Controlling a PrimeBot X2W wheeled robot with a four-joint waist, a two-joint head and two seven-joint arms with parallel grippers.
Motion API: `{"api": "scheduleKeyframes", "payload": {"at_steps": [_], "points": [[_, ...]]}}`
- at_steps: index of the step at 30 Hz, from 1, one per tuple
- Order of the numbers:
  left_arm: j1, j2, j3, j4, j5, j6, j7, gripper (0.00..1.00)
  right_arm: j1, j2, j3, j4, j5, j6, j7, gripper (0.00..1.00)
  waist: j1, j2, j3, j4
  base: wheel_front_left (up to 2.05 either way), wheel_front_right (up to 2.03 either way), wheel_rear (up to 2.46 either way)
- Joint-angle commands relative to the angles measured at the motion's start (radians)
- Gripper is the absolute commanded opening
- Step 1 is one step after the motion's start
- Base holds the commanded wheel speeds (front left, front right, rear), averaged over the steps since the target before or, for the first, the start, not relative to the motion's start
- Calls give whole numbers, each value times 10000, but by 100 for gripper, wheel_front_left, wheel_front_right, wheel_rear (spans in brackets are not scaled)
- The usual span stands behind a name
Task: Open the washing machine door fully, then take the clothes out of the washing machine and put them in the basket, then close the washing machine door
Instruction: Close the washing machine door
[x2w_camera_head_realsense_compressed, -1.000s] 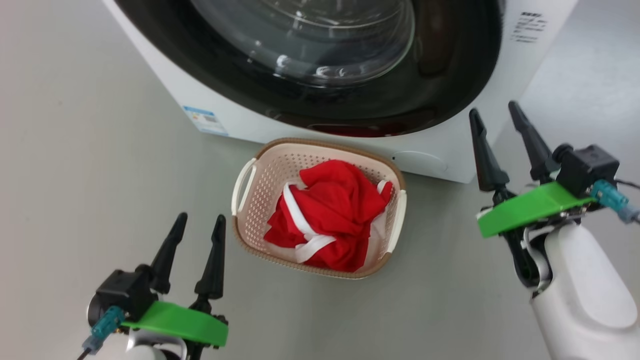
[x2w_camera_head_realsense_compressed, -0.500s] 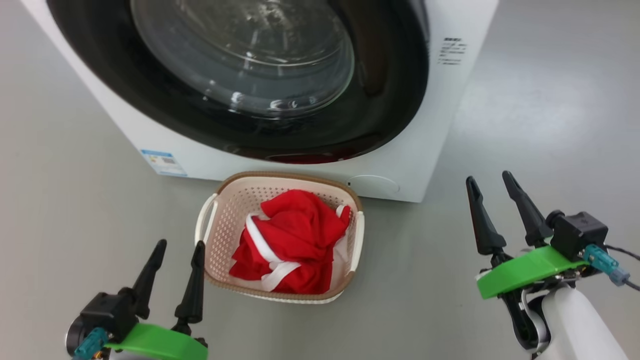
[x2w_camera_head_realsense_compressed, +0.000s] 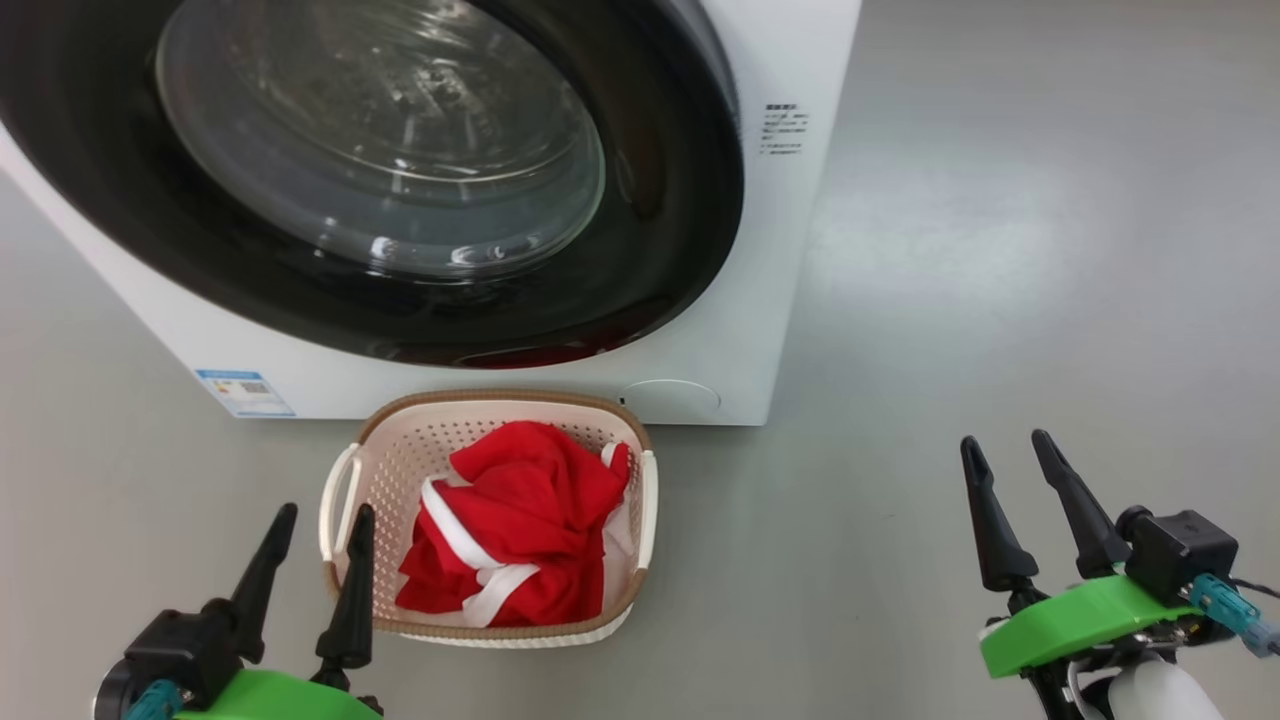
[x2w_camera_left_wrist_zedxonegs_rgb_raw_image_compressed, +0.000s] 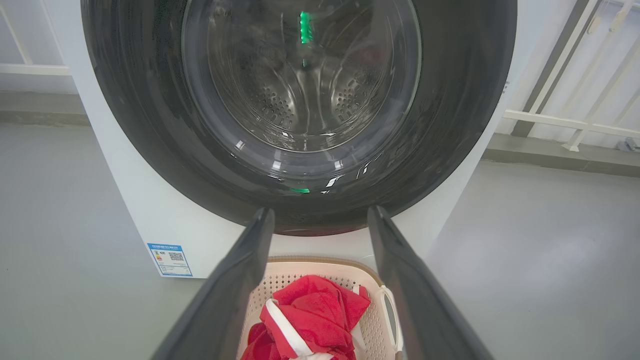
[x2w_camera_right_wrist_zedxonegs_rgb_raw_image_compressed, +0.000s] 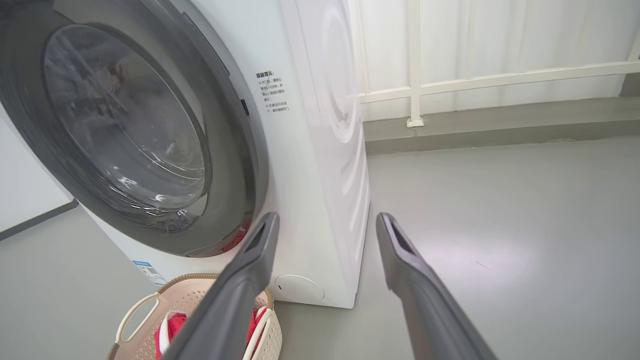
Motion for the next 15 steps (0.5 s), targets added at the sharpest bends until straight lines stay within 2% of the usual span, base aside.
{"api": "scheduleKeyframes", "payload": {"at_steps": [1, 15], "points": [[-20, 300, 430, -296, 99, -54, -47, 100, 57, 3, 119, -312, -29, -11, -63, 100, 0, 0, -100, -195, 0, 0, 0], [362, 455, 658, -360, 9, -54, -47, 100, 990, -130, -280, -663, -39, -11, -63, 100, 0, 0, -333, -855, 0, 0, 0]]}}
